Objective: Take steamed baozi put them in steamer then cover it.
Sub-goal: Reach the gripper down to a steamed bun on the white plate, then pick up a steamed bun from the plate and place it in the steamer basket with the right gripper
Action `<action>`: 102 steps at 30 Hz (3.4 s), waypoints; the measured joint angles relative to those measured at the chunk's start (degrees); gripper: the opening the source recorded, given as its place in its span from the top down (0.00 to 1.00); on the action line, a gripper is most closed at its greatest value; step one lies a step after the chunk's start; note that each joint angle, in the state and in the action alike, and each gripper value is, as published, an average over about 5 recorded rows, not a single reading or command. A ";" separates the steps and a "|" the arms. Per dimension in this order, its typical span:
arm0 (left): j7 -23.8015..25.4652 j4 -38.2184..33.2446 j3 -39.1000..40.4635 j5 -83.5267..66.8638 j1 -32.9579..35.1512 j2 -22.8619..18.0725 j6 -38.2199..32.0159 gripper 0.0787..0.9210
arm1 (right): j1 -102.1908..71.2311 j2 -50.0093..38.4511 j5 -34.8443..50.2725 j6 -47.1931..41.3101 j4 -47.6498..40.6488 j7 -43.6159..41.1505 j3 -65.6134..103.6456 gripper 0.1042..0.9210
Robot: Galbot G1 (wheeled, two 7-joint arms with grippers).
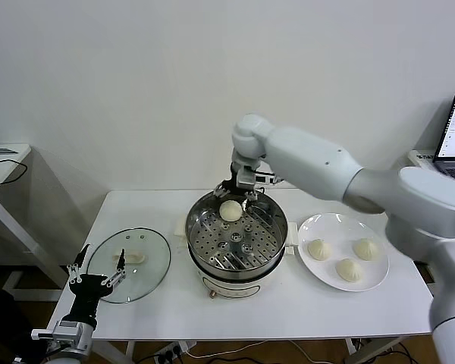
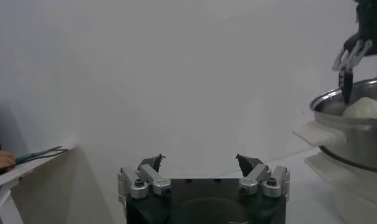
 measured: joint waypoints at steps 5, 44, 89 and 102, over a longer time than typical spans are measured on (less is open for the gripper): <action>-0.24 -0.45 0.70 0.43 0.10 -0.05 0.04 0.12 | 4.15 -8.18 7.87 -8.85 6.06 -1.82 -3.45 0.12; -0.74 -0.79 2.71 1.96 0.76 -0.46 -0.20 0.12 | -29.71 -26.22 5.62 -48.29 1.26 3.13 21.47 0.12; -0.99 -0.68 2.96 2.42 0.78 -0.84 -0.31 0.12 | -32.72 -22.19 1.44 -49.64 -3.57 2.77 25.86 0.35; -1.23 -1.69 2.92 2.60 1.20 -0.84 -0.34 0.12 | -15.58 -32.50 16.85 -54.44 9.67 2.42 9.68 0.35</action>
